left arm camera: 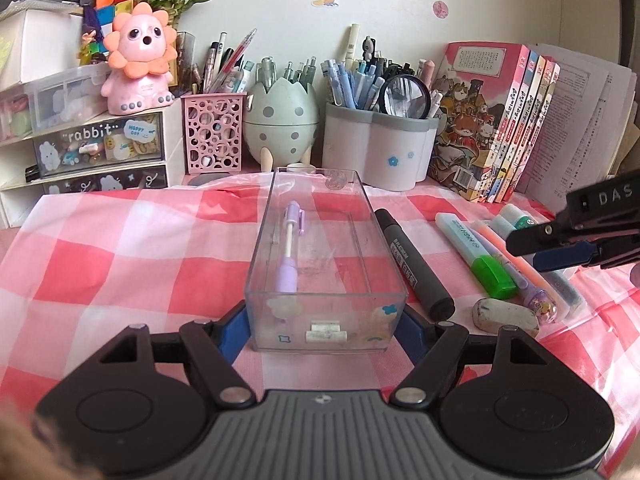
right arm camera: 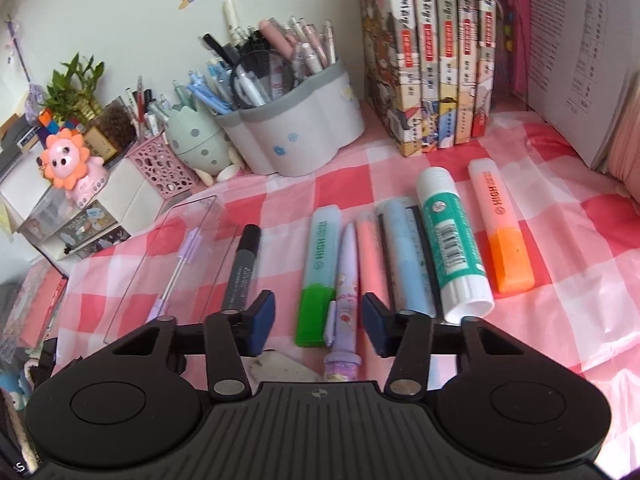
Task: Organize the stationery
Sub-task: 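Withdraw the right tool back over the row of pens, then grasp the light blue pen with the right tool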
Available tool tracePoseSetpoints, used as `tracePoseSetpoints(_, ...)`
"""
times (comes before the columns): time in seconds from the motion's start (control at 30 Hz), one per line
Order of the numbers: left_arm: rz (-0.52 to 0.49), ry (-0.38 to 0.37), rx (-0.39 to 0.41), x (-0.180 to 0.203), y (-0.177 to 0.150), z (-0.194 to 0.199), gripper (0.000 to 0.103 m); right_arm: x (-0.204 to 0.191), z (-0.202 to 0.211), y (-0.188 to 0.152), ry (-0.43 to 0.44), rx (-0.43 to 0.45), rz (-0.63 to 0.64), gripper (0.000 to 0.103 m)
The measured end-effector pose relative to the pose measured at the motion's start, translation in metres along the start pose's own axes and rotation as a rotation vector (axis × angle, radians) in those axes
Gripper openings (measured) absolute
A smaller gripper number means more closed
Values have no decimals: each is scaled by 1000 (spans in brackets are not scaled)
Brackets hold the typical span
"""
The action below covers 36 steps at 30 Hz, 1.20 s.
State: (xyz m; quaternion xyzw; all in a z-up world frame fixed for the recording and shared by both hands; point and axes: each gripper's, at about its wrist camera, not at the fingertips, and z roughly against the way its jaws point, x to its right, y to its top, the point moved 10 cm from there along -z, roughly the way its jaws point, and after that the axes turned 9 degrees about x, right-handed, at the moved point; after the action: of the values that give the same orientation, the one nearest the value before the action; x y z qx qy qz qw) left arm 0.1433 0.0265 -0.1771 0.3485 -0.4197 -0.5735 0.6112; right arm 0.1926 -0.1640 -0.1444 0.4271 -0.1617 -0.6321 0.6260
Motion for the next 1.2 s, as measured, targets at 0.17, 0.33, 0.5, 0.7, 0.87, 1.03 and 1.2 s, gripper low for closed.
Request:
tracePoseSetpoints(0.17, -2, -4, -4, 0, 0, 0, 49, 16, -4, 1, -36, 6, -15, 31)
tracePoseSetpoints(0.33, 26, -19, -5, -2, 0, 0, 49, 24, -5, 3, -66, 17, -10, 25)
tracePoseSetpoints(0.5, 34, -24, -10, -2, -1, -1, 50, 26, 1, 13, -76, 60, 27, 25)
tracePoseSetpoints(0.7, 38, -26, -9, -2, -1, -1, 50, 29, 3, 18, -147, 92, 104, 24)
tracePoseSetpoints(0.87, 39, -26, -11, -2, -1, -2, 50, 27, 1, 23, -181, 94, 174, 24)
tracePoseSetpoints(1.03, 38, -26, -11, -2, -1, -1, 50, 33, -14, 17, -215, 45, 203, 22)
tracePoseSetpoints(1.2, 38, -27, -11, -2, -1, -1, 50, 37, -20, 14, -251, 33, 219, 15)
